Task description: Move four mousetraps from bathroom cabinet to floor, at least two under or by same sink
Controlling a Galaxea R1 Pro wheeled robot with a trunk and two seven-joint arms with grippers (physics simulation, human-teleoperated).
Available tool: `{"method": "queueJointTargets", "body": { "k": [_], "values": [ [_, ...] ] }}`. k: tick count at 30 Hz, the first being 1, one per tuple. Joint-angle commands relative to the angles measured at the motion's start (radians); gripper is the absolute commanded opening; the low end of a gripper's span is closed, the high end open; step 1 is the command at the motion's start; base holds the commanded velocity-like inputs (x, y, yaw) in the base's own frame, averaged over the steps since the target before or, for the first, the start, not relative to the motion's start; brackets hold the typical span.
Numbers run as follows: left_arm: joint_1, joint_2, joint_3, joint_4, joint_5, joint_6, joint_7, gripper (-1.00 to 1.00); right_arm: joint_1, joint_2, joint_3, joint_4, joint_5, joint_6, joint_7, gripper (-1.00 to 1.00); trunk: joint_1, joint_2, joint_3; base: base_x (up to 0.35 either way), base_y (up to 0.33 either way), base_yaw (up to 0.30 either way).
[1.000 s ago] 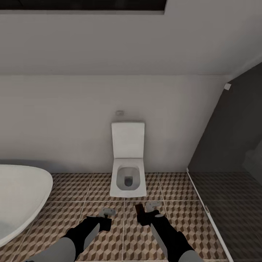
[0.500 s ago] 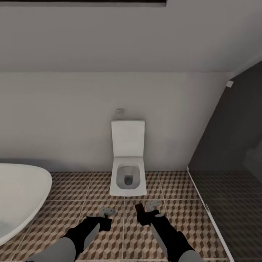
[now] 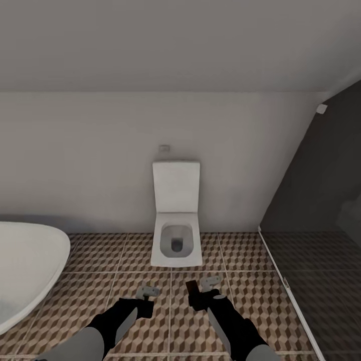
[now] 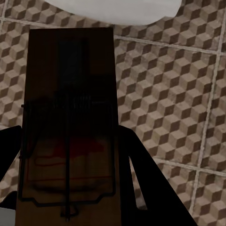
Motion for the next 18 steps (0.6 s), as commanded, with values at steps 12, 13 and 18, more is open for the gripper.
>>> {"method": "queueJointTargets", "body": {
  "k": [12,13,18],
  "values": [
    [-0.001,0.001,-0.007,-0.002,0.008,0.004,0.004,-1.0,-0.001,0.0,0.005,-0.002,-0.01,0.005,-0.008,-1.0,0.046,-0.086,-0.058,0.0,0.0,0.0],
    [-0.001,0.001,-0.007,-0.002,0.008,0.004,0.004,-1.0,-0.001,0.0,0.005,-0.002,-0.01,0.005,-0.008,-1.0,0.05,-0.093,-0.063,0.0,0.0,0.0],
    [-0.001,0.001,-0.007,-0.002,0.008,0.004,0.004,-1.0,-0.001,0.0,0.006,-0.002,-0.01,0.005,-0.008,-1.0,0.069,-0.128,-0.087,0.0,0.0,0.0]
  ]
}}
